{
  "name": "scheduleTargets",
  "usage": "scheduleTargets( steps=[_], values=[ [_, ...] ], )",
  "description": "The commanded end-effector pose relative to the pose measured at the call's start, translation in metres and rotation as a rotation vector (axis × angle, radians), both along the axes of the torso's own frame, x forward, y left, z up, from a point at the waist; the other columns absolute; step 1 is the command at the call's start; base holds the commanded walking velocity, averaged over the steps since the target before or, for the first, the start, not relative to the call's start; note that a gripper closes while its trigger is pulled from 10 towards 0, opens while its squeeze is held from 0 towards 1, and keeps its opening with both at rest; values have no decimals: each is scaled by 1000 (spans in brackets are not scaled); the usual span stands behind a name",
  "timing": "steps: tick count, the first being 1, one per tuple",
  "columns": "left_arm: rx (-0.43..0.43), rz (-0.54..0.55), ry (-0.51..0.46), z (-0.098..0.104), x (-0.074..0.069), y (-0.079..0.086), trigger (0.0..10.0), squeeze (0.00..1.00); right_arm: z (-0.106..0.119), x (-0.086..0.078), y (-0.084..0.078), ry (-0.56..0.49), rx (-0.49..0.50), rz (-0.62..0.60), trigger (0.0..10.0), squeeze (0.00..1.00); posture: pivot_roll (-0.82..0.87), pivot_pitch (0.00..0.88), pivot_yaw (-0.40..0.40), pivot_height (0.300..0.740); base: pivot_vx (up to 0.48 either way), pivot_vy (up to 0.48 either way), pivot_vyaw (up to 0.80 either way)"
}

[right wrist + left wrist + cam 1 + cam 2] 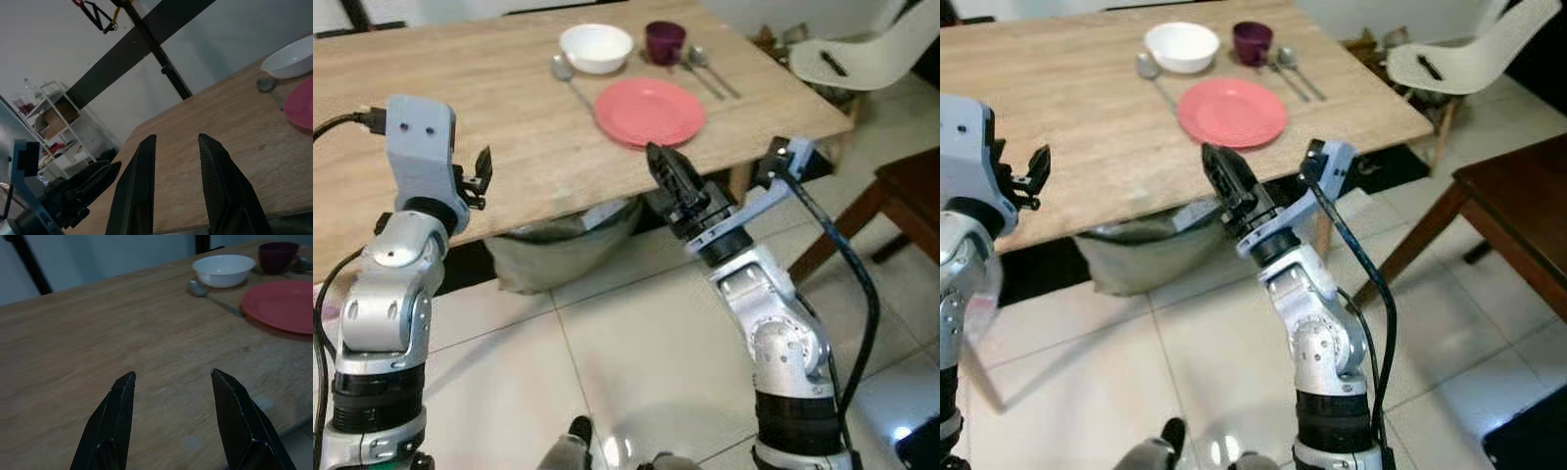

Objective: Setting the table

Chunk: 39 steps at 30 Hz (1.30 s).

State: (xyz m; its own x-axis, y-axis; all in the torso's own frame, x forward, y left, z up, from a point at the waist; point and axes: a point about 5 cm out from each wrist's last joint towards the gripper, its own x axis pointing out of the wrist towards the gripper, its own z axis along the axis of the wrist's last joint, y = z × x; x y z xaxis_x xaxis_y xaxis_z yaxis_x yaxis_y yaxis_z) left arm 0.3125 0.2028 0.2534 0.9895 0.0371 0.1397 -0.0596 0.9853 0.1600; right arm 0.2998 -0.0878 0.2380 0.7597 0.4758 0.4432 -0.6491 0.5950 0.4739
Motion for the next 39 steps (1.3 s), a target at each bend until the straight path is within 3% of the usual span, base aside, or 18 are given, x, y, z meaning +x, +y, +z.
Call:
scheduleTargets(
  steps=[1,8,18,25,34,39],
  values=[
    [7,-6,10,-3,-1,-2,10000,0,-4,-1,-3,11,4,-7,10000,0,17,69,17,740,0,0,700],
    [30,45,30,-7,3,3,10000,0,-3,-2,-4,12,19,-20,10000,0,13,72,17,740,266,0,303],
    [32,40,25,-7,4,1,10000,0,-1,-2,-6,2,37,-22,10000,0,13,72,17,740,465,0,0],
    [37,33,26,-7,5,0,10000,0,0,1,-10,18,59,-64,10000,0,11,75,23,740,465,0,751],
    [39,27,25,-7,5,0,10000,0,-1,3,-14,32,68,-80,10000,0,12,76,23,740,465,0,0],
    [45,13,27,-7,6,0,10000,0,0,8,-23,40,72,-179,10000,0,12,76,23,740,465,0,0]
  ],
)
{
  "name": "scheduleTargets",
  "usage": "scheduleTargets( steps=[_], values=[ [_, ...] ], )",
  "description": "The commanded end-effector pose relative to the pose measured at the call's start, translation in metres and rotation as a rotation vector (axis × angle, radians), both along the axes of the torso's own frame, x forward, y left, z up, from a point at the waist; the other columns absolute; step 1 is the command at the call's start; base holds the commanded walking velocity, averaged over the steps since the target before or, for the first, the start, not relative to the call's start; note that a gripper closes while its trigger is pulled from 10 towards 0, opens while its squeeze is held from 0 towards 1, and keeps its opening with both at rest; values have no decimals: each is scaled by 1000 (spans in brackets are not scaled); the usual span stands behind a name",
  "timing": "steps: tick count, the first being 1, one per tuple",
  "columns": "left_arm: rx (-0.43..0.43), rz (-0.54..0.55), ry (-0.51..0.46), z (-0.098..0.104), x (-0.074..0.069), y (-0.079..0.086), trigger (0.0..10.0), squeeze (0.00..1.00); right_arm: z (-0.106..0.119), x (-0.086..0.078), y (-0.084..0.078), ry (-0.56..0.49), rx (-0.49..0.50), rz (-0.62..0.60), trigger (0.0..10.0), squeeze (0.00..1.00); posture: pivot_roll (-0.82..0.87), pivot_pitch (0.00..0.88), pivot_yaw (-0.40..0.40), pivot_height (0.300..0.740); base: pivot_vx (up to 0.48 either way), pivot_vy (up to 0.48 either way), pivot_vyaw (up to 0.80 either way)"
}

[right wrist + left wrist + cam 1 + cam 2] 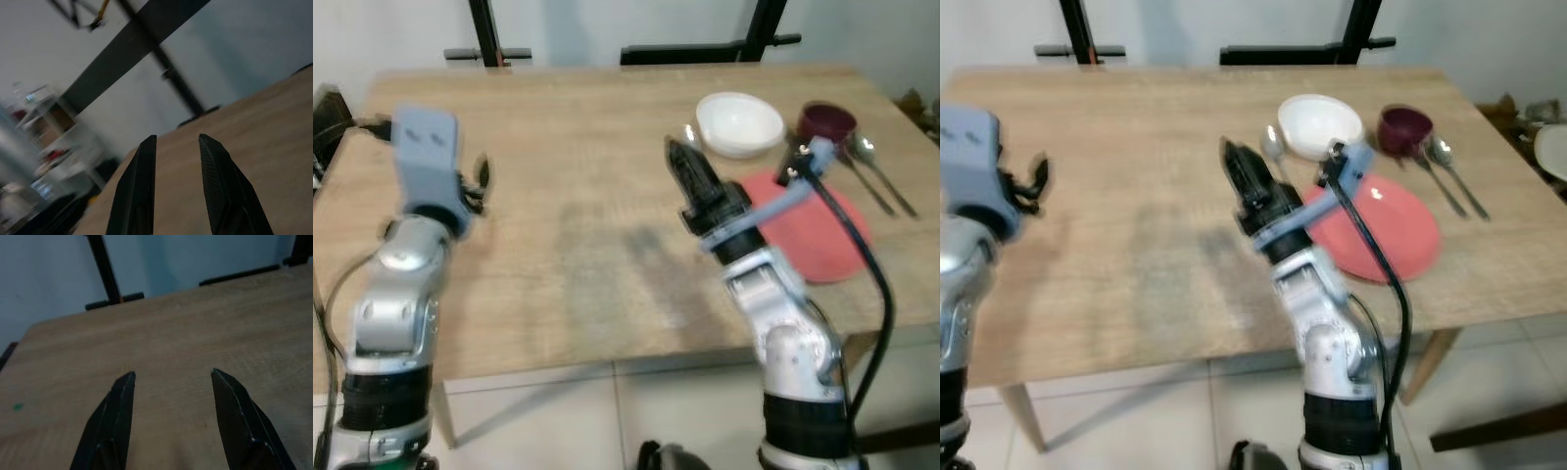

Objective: Setting the table

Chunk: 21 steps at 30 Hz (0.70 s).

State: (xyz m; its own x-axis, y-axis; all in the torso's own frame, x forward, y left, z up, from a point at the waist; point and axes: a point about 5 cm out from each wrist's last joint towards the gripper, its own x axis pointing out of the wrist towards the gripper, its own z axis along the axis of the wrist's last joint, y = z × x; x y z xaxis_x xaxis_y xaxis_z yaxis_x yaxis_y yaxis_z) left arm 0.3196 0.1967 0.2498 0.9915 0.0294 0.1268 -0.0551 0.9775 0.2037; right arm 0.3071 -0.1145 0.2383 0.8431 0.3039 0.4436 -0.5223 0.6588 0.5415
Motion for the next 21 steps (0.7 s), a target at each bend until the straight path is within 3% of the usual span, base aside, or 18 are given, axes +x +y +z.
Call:
scheduleTargets(
  steps=[1,6,11,14,15,17,19,21],
  values=[
    [1,12,13,-4,-1,6,10000,0,1,2,1,9,4,-19,10000,0,12,76,23,740,465,0,0],
    [8,-12,26,-4,-1,5,10000,0,1,4,-7,11,8,-43,10000,0,12,76,23,740,459,0,-441],
    [17,-85,26,-3,-2,-4,10000,0,-1,4,-8,14,-34,-21,10000,0,12,76,23,740,0,0,0],
    [32,-84,35,-6,-4,-5,10000,0,-7,3,0,29,-93,37,10000,0,9,83,24,740,0,0,0],
    [42,-74,48,-10,-6,-4,10000,0,-12,4,5,45,-165,56,10000,0,6,90,27,740,0,0,0],
    [48,-68,57,-12,-6,-3,10000,0,-16,5,8,56,-216,67,10000,0,6,90,27,740,0,0,0],
    [61,-47,74,-17,-8,0,10000,0,-19,6,10,64,-235,82,10000,0,-1,98,26,740,0,0,0],
    [87,1,118,-33,-13,8,10000,0,-28,16,13,99,-334,92,10000,0,0,108,27,740,0,0,0]
  ],
)
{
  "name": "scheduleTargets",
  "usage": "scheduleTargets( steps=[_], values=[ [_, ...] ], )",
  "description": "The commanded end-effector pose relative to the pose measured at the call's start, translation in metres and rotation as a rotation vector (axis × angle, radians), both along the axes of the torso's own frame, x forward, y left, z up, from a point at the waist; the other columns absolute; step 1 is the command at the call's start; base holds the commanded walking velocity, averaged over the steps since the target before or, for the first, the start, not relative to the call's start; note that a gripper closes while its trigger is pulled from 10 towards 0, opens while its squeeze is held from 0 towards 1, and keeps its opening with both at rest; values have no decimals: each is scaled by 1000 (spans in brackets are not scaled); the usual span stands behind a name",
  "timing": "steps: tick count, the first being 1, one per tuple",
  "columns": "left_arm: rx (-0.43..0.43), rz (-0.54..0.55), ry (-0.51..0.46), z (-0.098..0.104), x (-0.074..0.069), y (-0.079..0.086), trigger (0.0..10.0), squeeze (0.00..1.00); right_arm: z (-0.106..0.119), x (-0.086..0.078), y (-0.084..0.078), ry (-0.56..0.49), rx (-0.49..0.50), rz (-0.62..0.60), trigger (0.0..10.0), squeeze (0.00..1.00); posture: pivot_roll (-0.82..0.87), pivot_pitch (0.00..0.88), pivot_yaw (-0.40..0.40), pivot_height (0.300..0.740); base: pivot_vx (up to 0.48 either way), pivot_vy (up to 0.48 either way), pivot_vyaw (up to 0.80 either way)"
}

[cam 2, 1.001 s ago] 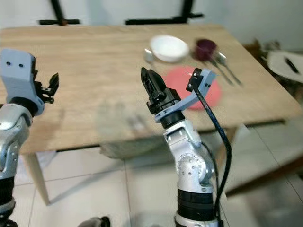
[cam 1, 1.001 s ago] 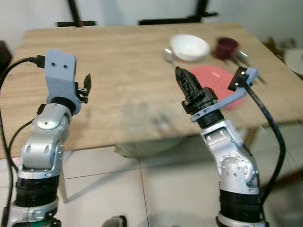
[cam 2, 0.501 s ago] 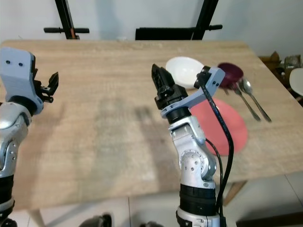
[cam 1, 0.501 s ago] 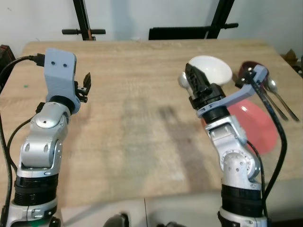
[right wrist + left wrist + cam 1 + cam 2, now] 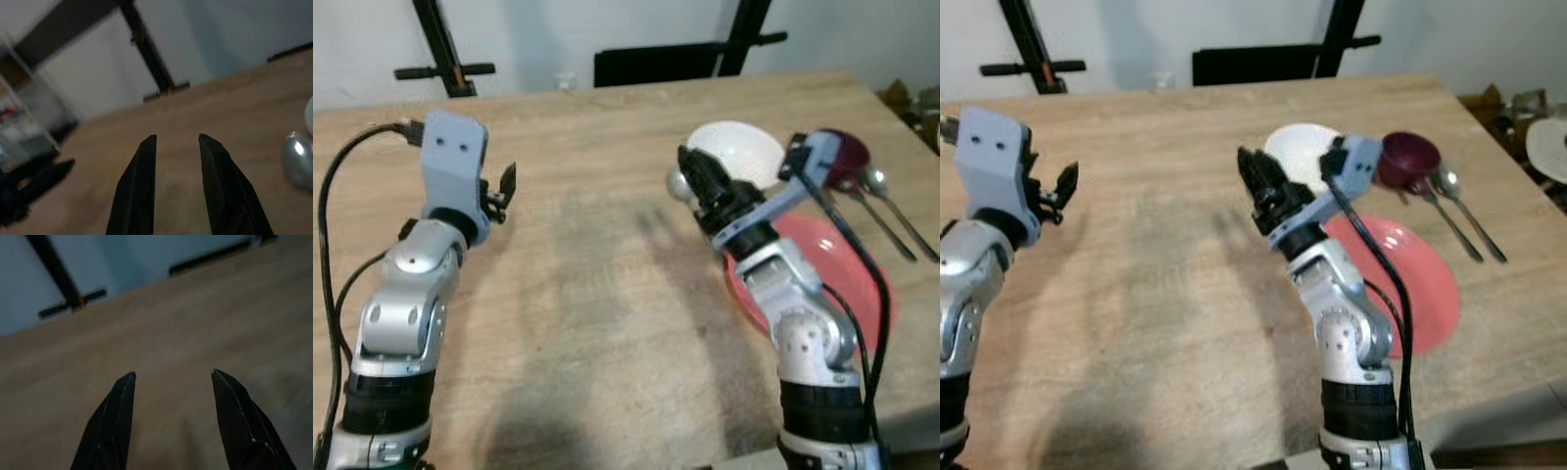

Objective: Setting the table

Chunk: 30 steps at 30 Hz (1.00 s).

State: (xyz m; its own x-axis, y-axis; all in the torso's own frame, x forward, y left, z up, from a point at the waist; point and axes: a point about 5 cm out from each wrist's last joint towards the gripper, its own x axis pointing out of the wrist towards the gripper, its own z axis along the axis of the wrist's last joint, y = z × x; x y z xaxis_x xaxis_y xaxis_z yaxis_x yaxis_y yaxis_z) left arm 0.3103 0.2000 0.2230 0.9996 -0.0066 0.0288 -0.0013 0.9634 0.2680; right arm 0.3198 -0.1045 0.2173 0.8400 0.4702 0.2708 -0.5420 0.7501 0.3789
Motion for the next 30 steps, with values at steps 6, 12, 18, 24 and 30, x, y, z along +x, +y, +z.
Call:
scheduleTargets(
  steps=[6,12,18,24,30],
  values=[
    [31,24,35,-11,-7,4,10000,0,-21,19,4,98,-188,59,10000,0,-3,118,21,740,0,0,0],
    [36,-15,46,-10,-7,0,10000,0,-29,33,6,154,-328,102,10000,0,-10,138,24,740,0,0,0],
    [37,-37,44,-7,-6,-3,10000,0,-35,55,-1,203,-433,2,10000,0,-8,144,27,740,0,0,0],
    [37,-30,39,-4,-7,2,10000,0,-48,66,-33,304,-486,-125,10000,0,-3,153,24,740,0,0,0],
    [40,-89,47,-2,-5,-5,10000,0,-56,66,-54,321,-494,-172,10000,0,-4,150,28,740,0,0,0]
  ],
)
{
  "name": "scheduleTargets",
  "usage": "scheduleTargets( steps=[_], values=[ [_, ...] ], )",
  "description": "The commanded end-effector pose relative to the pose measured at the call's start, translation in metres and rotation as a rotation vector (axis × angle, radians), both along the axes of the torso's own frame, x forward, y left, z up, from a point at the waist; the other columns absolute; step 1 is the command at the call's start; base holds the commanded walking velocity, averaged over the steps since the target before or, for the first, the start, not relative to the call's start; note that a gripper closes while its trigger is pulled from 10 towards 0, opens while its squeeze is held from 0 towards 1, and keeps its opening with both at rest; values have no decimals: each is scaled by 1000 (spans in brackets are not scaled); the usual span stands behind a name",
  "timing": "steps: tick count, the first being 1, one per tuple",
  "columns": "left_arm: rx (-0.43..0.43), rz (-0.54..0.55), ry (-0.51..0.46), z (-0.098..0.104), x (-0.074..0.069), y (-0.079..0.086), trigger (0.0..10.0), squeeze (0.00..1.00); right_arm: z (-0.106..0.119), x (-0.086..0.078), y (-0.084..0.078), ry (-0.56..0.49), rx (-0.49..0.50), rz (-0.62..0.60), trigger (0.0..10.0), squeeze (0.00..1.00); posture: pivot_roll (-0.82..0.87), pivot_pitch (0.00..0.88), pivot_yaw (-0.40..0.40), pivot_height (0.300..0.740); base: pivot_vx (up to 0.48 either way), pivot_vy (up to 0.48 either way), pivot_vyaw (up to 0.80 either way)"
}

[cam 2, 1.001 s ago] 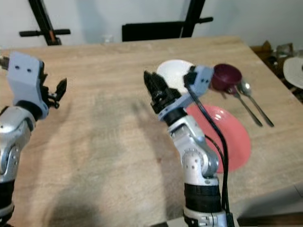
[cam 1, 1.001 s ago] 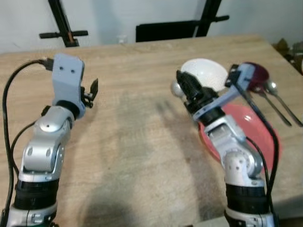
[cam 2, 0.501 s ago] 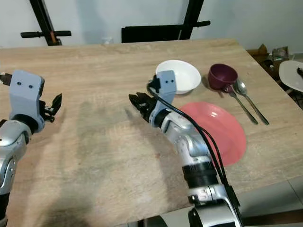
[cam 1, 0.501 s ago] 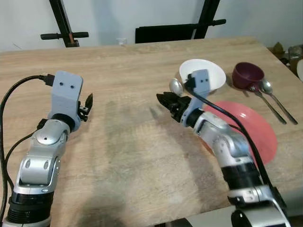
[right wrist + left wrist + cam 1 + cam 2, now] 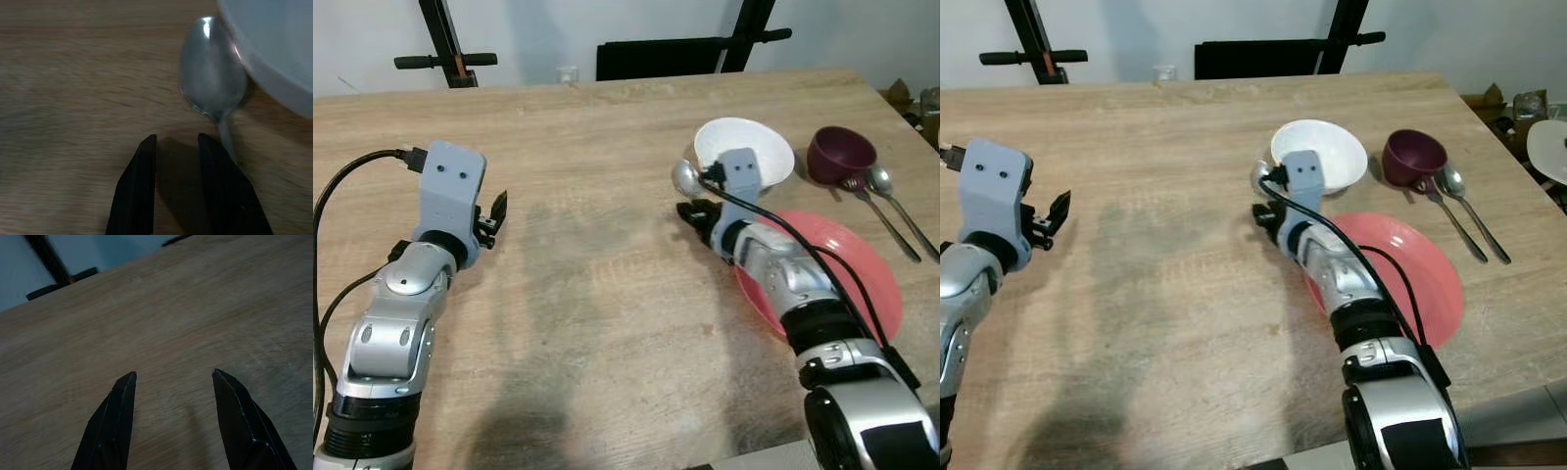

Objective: Setting the table

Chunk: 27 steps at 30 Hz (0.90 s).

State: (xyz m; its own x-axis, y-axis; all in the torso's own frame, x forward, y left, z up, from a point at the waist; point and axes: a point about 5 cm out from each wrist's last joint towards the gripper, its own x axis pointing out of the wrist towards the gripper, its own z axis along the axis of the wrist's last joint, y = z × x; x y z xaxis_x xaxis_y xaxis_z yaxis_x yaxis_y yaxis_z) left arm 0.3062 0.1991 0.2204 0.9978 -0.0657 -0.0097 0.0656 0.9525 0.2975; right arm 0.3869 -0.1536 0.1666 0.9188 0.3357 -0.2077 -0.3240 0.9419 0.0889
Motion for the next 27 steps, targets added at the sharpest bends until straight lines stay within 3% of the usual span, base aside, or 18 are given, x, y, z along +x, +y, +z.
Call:
scheduleTargets(
  steps=[1,5,13,14,15,27],
  values=[
    [8,-30,10,1,-1,-4,10000,0,-6,-1,-5,15,-6,-9,10000,0,-4,150,28,740,0,0,0],
    [21,-137,4,8,3,-19,10000,0,-15,-5,-7,43,2,-1,10000,0,-5,142,32,740,0,0,0],
    [4,-135,-7,12,5,-19,10000,0,-36,-10,4,144,84,71,10000,0,0,140,30,740,0,0,0],
    [4,-133,-6,11,5,-19,10000,0,-38,-11,8,163,111,91,1020,0,0,140,30,740,0,0,0],
    [5,-126,-3,11,4,-17,10000,0,-42,-13,14,176,119,129,0,0,3,140,26,740,0,0,0],
    [-1,-118,-1,9,4,-18,10000,0,-38,-13,17,134,134,163,0,0,-1,136,21,740,0,0,0]
  ],
)
